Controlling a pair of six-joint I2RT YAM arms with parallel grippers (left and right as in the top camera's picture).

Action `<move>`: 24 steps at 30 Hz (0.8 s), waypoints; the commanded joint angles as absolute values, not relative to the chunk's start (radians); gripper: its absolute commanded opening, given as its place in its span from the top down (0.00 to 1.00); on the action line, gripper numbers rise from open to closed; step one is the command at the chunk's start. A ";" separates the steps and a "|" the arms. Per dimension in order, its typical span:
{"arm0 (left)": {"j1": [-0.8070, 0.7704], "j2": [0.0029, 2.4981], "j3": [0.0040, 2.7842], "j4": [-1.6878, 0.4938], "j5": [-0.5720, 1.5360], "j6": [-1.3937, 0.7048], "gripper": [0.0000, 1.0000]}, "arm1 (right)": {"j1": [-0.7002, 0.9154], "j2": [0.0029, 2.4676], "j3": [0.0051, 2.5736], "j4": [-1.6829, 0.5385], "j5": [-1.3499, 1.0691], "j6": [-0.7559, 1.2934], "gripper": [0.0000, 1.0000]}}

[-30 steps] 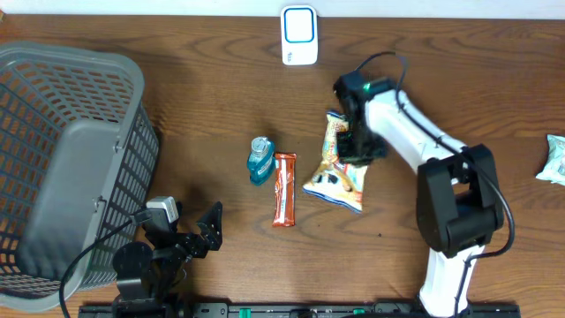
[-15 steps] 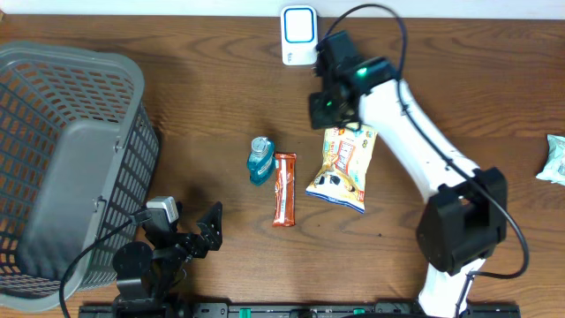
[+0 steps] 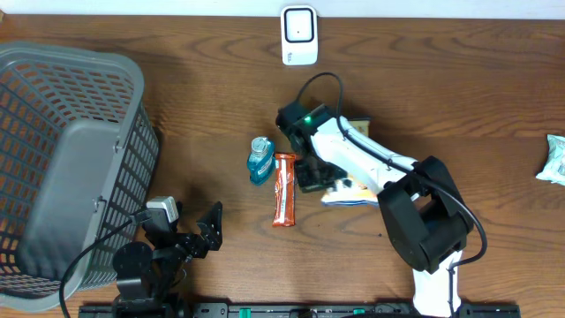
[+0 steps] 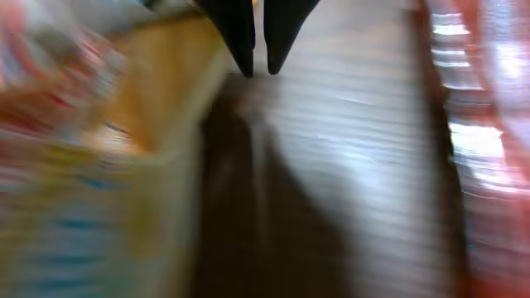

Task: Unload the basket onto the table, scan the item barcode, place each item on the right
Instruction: 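Reach the right gripper to the yellow diaper pack and grasp it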

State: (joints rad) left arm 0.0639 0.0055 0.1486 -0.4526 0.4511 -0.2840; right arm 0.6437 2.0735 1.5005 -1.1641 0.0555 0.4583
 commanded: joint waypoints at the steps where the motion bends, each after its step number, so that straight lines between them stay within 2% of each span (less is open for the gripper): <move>1: 0.069 0.004 0.134 -0.474 0.463 -0.275 0.01 | 0.612 2.053 1.498 -1.230 0.244 0.564 0.99; 6: 0.069 0.004 0.134 -0.474 0.463 -0.275 0.01 | 0.575 1.974 1.521 -1.253 0.245 0.493 0.99; 7: 0.069 0.004 0.134 -0.474 0.463 -0.275 0.01 | 0.575 1.952 1.527 -1.248 0.245 0.463 0.91; 8: 0.069 0.004 0.134 -0.474 0.463 -0.275 0.01 | 0.578 1.924 1.532 -1.240 0.245 0.428 0.74; 9: 0.069 0.004 0.134 -0.474 0.463 -0.275 0.01 | 0.582 1.899 1.534 -1.230 0.245 0.403 0.44; 10: 0.069 0.004 0.134 -0.474 0.463 -0.275 0.01 | 0.587 1.870 1.534 -1.218 0.245 0.365 0.19; 11: 0.069 0.004 0.134 -0.474 0.463 -0.275 0.01 | 0.591 1.844 1.534 -1.208 0.245 0.332 0.08; 12: 0.069 0.004 0.134 -0.474 0.463 -0.275 0.01 | 0.593 1.827 1.534 -1.200 0.245 0.300 0.01; 17: 0.069 0.004 0.134 -0.474 0.463 -0.275 0.01 | 0.593 1.820 1.496 -1.125 0.245 0.160 0.01; 24: 0.069 0.004 0.134 -0.474 0.463 -0.275 0.01 | 0.593 1.901 1.309 -0.913 0.285 0.148 0.01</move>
